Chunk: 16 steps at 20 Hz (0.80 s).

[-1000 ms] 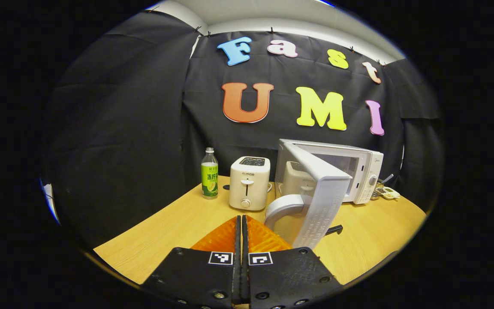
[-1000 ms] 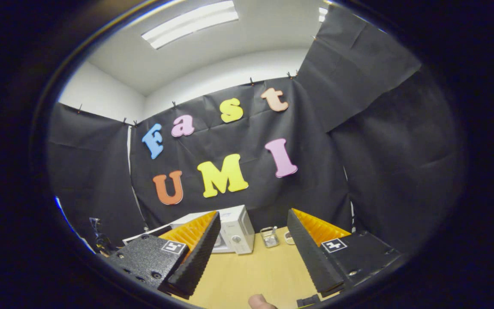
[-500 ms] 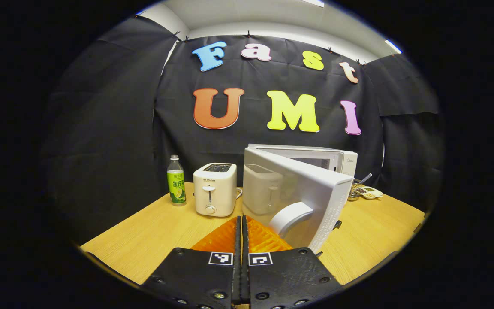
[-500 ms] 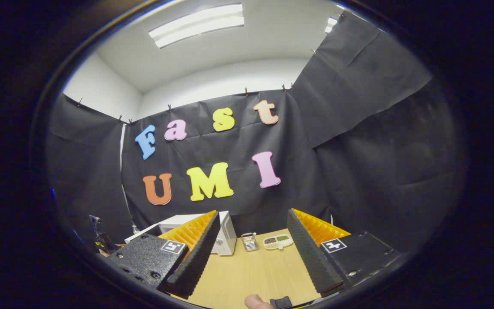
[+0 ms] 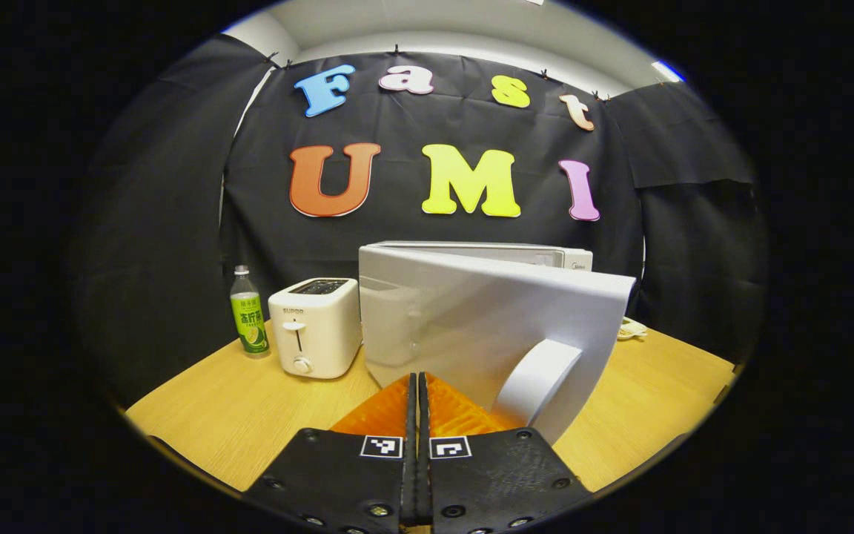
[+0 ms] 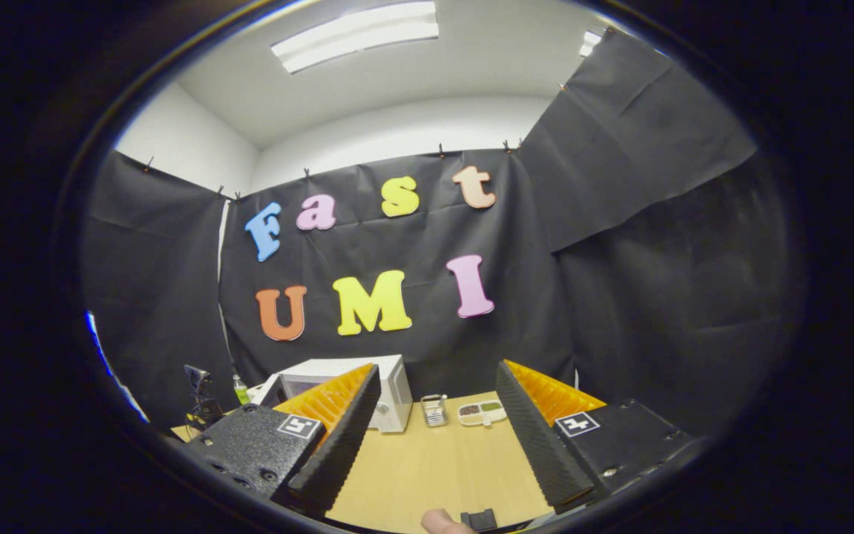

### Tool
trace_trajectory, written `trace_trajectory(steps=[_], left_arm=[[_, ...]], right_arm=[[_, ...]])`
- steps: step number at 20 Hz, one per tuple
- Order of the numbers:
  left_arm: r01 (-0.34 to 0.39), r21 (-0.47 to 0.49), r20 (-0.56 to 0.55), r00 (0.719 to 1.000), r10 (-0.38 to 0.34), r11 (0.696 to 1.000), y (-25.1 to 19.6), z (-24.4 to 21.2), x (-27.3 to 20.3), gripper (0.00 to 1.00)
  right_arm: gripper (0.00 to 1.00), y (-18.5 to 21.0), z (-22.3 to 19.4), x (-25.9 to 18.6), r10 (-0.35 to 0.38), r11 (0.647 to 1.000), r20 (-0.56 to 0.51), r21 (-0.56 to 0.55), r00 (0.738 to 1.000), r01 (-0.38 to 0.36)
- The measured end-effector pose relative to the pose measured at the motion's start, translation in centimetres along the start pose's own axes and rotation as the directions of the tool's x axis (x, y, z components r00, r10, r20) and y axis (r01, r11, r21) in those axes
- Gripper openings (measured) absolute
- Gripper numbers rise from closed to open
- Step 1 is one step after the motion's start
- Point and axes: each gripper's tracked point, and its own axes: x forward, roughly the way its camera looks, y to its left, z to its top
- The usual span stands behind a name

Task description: Open the microwave oven with the left hand, put the food in, and close the microwave oven.

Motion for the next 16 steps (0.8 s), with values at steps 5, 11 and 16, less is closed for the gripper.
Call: trace_trajectory(steps=[5, 11, 16], left_arm=[[-0.002, -0.041, 0.023, 1.0, 0.003, 0.999, -1.7, 0.2, 3.7, 0.0], [0.036, -0.043, 0.023, 0.999, -0.035, 0.998, -4.0, -0.2, 7.2, 0.0], [0.072, -0.085, 0.039, 0.997, -0.068, 0.994, -6.5, 0.0, 8.7, 0.0]], right_arm=[[0.99, 0.6, 0.7, 0.4, 0.012, 1.0, 0.011, -0.029, 1.0, -0.012], [0.99, 2.1, 1.0, 1.6, 0.051, 0.997, -0.003, -0.065, 0.999, -0.051], [0.99, 2.8, 0.9, 3.6, 0.08, 0.996, 0.0, -0.046, 0.997, -0.08]])
